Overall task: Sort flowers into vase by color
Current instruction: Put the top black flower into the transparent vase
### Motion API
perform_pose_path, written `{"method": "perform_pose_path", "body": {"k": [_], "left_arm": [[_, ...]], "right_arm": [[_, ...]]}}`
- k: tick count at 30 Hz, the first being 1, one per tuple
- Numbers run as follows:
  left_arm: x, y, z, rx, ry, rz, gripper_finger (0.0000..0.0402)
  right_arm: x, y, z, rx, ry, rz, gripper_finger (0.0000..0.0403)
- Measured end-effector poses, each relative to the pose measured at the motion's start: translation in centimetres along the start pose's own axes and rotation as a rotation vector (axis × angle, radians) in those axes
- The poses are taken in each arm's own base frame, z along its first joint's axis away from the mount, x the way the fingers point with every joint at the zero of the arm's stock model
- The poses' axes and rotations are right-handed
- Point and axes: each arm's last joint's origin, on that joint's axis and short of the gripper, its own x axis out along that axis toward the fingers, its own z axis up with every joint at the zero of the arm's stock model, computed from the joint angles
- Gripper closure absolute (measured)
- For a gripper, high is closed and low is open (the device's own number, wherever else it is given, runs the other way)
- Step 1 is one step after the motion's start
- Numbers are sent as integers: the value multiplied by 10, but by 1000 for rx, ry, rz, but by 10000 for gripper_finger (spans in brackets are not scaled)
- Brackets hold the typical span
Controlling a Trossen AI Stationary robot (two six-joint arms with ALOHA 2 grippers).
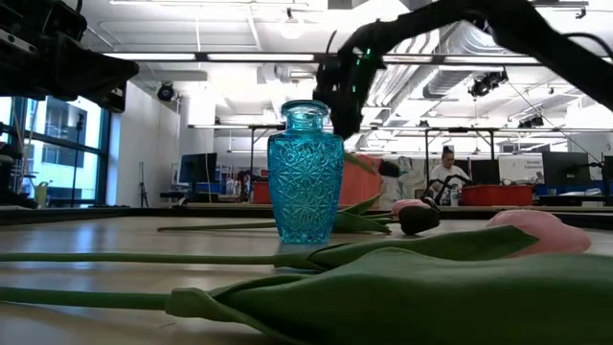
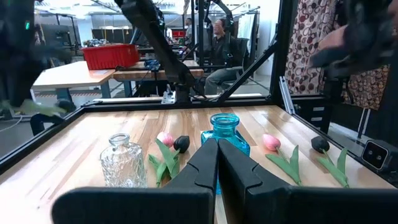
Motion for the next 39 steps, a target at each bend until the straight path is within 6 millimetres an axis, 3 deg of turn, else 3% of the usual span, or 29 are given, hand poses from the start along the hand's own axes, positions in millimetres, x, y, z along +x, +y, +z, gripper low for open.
{"method": "perform_pose_path", "body": {"k": [5, 13, 17, 25, 28, 33, 36, 39], "left_arm": [[0, 0, 0, 0, -1, 0, 401], [0, 0, 0, 33, -3, 5, 401], [0, 0, 1, 84, -8, 7, 401], [0, 0, 2, 26, -21, 8, 401], [-1, 1, 12, 11, -122, 11, 401], [-10, 5, 44, -119, -464, 131, 401], [-10, 12, 56, -297, -458, 316, 401], [0, 14, 74, -292, -375, 359, 401]], "right_arm": [[-16, 29, 9, -33, -80, 134, 402], [-29, 79, 9, -104, -33, 354, 402], [-43, 92, 9, -117, -44, 378, 402], [-83, 108, 4, -76, -105, 365, 403], [-98, 112, 1, -53, -130, 351, 403], [-116, 118, -3, 13, -146, 321, 403], [-126, 126, -5, 36, -156, 284, 403], [-135, 135, -5, 51, -173, 243, 403]]}}
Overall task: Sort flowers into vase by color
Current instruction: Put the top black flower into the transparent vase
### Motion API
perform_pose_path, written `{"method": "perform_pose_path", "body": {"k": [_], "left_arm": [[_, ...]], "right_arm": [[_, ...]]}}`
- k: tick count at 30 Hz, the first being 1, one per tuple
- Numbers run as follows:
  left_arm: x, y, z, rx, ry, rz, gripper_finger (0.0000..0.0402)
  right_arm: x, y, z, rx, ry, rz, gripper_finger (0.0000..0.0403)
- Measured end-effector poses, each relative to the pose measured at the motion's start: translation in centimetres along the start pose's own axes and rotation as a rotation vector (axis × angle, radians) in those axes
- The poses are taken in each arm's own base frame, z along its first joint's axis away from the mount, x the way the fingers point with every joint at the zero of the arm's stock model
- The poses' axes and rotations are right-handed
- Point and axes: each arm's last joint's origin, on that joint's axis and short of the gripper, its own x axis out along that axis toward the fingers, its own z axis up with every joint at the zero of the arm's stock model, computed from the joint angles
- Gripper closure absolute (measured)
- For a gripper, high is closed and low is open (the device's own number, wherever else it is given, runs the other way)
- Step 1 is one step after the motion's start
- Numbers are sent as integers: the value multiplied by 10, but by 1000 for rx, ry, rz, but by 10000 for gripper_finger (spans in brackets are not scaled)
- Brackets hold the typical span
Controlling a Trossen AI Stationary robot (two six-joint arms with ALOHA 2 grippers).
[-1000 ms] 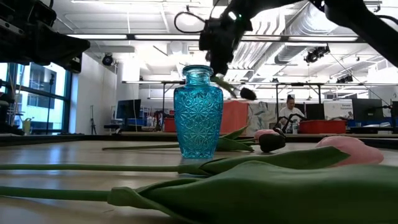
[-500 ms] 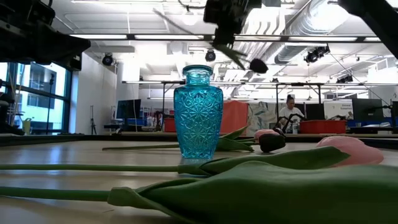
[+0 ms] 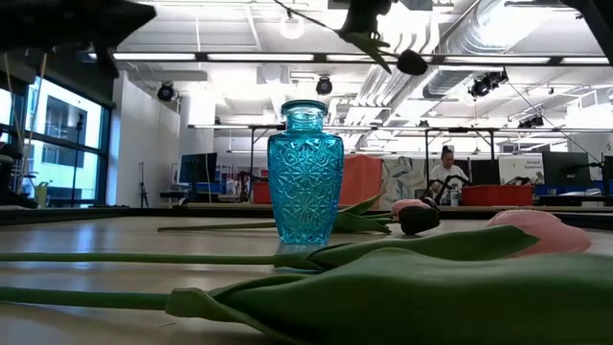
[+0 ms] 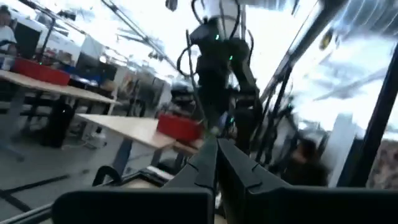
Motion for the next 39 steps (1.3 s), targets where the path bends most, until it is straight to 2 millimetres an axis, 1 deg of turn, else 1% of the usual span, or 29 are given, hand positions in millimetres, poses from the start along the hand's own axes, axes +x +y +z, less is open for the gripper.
{"method": "perform_pose_path", "body": {"k": [3, 5, 8, 10, 13, 16, 19, 20, 23, 26, 27, 29, 32, 34, 36, 39], "left_arm": [[24, -11, 12, 69, 65, -27, 401], [43, -17, 18, 103, 103, -6, 401], [73, -20, 21, 131, 157, 51, 398], [90, -20, 19, 124, 218, 38, 393], [109, -22, 21, 79, 288, -45, 378], [118, -24, 19, 58, 325, -76, 356], [124, -25, 16, 47, 337, -74, 323], [126, -25, 15, 28, 338, -65, 311], [138, -26, 5, -63, 324, -59, 273], [154, -30, -10, -144, 273, -82, 238], [161, -31, -17, -163, 262, -79, 229], [174, -33, -29, -187, 268, -70, 215], [197, -39, -35, -187, 271, -75, 205], [213, -45, -30, -162, 250, -116, 205], [226, -50, -24, -123, 243, -162, 204], [240, -54, -11, -64, 260, -200, 204]], "right_arm": [[0, 4, 1, -6, -7, -35, 403], [0, 5, 1, 9, 0, -42, 403], [0, 5, -4, 28, 41, -37, 403], [-2, 7, -8, 31, 78, -32, 403], [-12, 14, -15, 14, 100, -29, 403], [-28, 26, -22, -26, 85, -22, 403], [-41, 37, -40, -56, 51, -23, 403], [-45, 40, -50, -55, 34, -26, 403], [-47, 44, -86, -17, -45, -36, 403], [-43, 47, -119, 10, -201, -39, 403], [-41, 48, -127, 11, -261, -35, 403], [-35, 48, -137, 8, -394, -18, 403], [-22, 47, -142, -10, -568, 19, 403], [-11, 45, -141, -29, -648, 44, 403], [1, 43, -139, -36, -680, 66, 403], [12, 43, -132, -57, -688, 63, 403]]}}
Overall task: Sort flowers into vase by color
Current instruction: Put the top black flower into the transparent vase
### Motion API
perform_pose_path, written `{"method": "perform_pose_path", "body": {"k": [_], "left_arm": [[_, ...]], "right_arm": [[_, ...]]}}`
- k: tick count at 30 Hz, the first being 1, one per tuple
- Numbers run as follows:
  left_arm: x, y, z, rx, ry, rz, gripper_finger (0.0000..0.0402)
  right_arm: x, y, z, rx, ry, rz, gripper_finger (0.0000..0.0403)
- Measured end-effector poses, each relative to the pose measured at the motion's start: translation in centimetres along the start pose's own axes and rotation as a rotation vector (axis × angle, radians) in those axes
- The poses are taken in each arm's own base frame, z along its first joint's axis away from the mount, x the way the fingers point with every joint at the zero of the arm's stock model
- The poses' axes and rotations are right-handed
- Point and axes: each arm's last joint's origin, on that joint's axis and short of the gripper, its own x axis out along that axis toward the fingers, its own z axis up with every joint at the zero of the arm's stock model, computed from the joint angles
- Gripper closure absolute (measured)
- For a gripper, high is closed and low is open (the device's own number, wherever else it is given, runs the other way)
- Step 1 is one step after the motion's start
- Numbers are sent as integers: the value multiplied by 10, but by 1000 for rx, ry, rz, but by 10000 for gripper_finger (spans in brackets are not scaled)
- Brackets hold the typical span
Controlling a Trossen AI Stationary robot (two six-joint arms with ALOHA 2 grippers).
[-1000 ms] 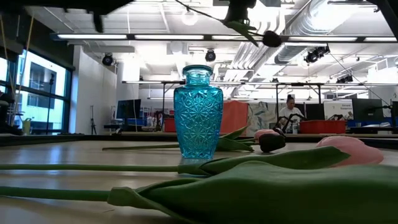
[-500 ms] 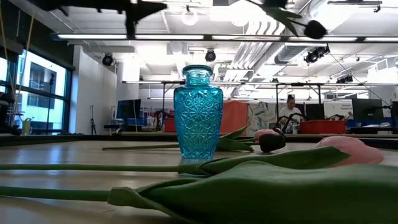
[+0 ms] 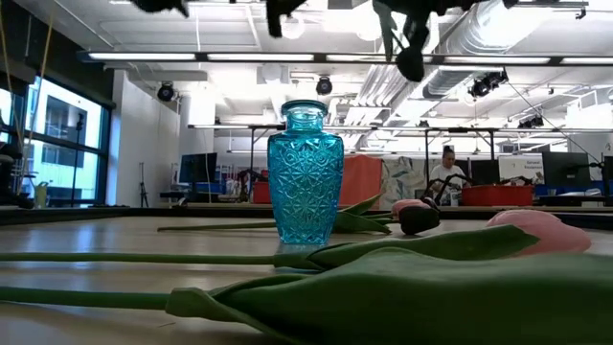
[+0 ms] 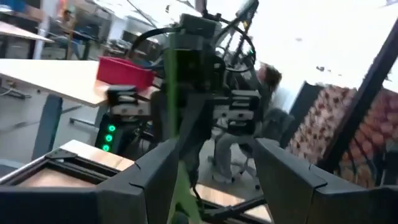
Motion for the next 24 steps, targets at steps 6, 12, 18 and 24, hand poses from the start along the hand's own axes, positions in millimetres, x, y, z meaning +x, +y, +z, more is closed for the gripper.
{"method": "perform_pose_path", "body": {"k": [6, 12, 18, 24], "left_arm": [[-2, 9, 21, -14, 85, 2, 204], [-29, 16, 38, -229, 221, 8, 204], [-60, 16, 65, -598, 191, 88, 204], [-77, 18, 74, -1001, 242, 102, 204]], "right_arm": [[22, 11, 23, -162, -16, -13, 403], [42, 19, 42, -403, -21, -112, 403], [67, 30, 53, -704, 73, -240, 403], [95, 41, 64, -1026, 226, -349, 403]]}}
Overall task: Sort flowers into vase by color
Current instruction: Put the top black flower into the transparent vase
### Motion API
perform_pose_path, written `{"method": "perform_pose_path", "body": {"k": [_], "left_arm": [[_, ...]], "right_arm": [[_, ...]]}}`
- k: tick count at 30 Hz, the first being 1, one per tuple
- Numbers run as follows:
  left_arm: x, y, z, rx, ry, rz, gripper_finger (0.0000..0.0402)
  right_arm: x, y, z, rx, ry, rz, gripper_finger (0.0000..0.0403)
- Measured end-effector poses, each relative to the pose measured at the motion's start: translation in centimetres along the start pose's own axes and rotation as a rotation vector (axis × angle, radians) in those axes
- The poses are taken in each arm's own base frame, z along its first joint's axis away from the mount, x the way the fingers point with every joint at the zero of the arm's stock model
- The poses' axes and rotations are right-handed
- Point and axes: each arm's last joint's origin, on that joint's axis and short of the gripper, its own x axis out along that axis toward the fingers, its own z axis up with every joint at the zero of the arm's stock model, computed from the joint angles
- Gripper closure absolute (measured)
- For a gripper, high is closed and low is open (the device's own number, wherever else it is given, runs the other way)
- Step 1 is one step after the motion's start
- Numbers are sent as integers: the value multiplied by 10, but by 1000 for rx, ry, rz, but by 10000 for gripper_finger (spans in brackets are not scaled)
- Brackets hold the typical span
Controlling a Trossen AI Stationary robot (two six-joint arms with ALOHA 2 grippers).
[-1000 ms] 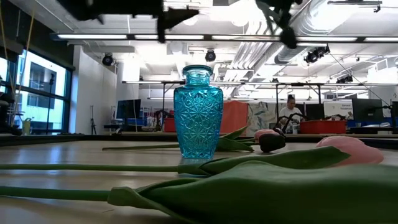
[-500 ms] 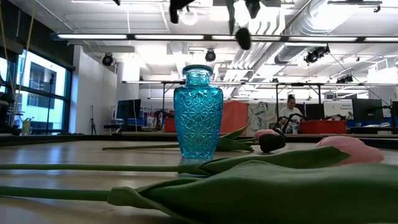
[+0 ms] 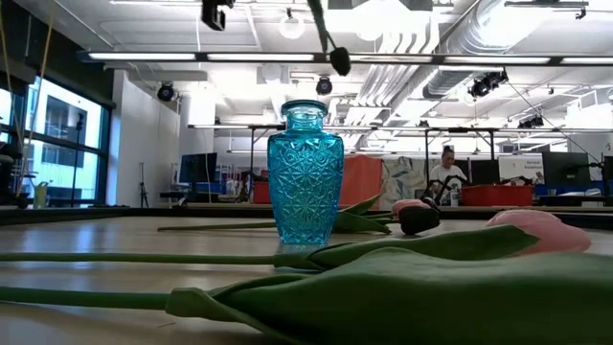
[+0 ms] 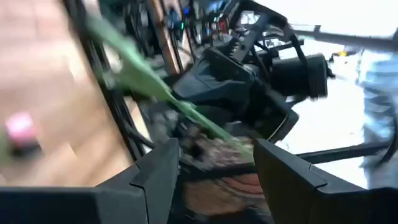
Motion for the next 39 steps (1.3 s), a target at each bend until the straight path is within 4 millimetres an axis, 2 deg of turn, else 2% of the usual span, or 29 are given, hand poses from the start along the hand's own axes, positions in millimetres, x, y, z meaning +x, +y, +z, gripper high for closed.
{"method": "perform_pose_path", "body": {"k": [4, 8, 16, 27, 32, 36, 39], "left_arm": [[-1, 0, -2, -136, 75, -9, 204], [1, 1, -3, -172, 88, -2, 204], [1, 1, -1, -161, 28, 2, 204], [21, 9, -2, -177, 45, 3, 204], [23, 10, -2, -175, 49, -3, 206], [23, 10, -2, -164, 47, -3, 235], [23, 10, -2, -145, 47, -3, 278]], "right_arm": [[12, -2, 14, -194, 73, -72, 403], [17, -5, 27, -307, 89, -109, 403], [16, -1, 35, -389, 73, -99, 403], [16, 3, 35, -453, 68, -59, 403], [17, 3, 34, -470, 71, -56, 403], [16, 4, 34, -472, 74, -50, 403], [17, 4, 34, -476, 72, -48, 402]]}}
